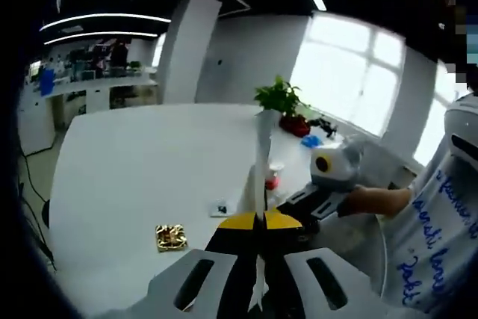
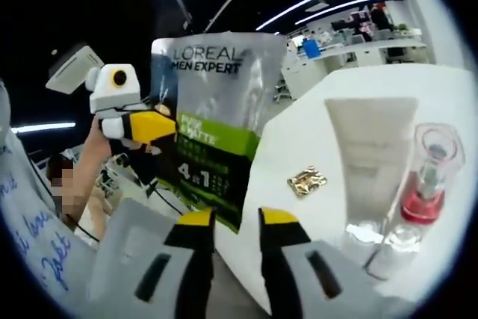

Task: Arrange the skincare products in the storage area until every visible bottle or jar stands upright without overlapping.

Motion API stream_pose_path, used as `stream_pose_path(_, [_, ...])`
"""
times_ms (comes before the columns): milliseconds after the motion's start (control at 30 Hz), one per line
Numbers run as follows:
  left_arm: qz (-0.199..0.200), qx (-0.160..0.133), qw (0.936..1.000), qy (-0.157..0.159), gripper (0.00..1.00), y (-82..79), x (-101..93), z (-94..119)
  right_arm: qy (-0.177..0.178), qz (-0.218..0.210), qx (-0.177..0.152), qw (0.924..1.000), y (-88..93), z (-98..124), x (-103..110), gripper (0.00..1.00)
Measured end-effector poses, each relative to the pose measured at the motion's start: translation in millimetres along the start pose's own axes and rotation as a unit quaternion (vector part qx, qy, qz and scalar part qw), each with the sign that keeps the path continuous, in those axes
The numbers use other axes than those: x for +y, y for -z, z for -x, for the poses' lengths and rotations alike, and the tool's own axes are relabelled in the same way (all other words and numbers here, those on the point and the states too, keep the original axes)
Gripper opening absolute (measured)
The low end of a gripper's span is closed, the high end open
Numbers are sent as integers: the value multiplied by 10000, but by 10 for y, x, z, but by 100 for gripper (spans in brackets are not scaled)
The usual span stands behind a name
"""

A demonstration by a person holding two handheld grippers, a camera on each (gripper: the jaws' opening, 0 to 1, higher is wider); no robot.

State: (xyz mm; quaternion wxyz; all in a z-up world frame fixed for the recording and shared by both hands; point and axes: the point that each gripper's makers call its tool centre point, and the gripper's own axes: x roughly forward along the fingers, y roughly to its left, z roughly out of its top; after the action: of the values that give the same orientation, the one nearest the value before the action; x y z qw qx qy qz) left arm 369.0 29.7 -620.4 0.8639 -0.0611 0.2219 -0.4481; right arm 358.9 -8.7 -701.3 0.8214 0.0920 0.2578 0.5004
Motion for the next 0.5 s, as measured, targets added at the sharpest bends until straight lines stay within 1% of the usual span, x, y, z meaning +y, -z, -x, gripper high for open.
stream_pose_path(33, [100, -46, 9998, 143, 0, -8, -41, 7, -57, -15, -26, 10000, -6, -6, 11, 24])
stream_pose_path(67, [150, -96, 9996, 198, 0, -20, -51, 15, -115, -62, -40, 9999, -8, -8, 26, 24])
stream_pose_path(167, [191, -148, 9994, 229, 0, -22, -37, 54, -283, -185, -127, 9993, -26, -2, 62, 23])
stream_pose_path(233, [336, -227, 9985, 358, 0, -33, -61, 72, -525, -344, -216, 9978, -48, 1, 120, 21])
stream_pose_path(267, [329, -258, 9985, 359, 0, -34, -51, 79, -545, -435, -238, 9973, -52, 2, 124, 20])
stream_pose_path(300, [348, -275, 9984, 360, 0, -34, -47, 79, -552, -433, -258, 9972, -56, 3, 121, 19])
stream_pose_path(333, [367, -267, 9983, 373, 0, -27, -50, 71, -620, -435, -251, 9968, -55, 2, 148, 16])
stream_pose_path(433, [398, -250, 9984, 302, 0, -8, -15, 48, -610, -434, -224, 9969, -48, -2, 146, 11])
stream_pose_path(500, [424, -192, 9987, 192, 0, 14, 26, 29, -606, -432, -167, 9971, -32, 3, 141, 9])
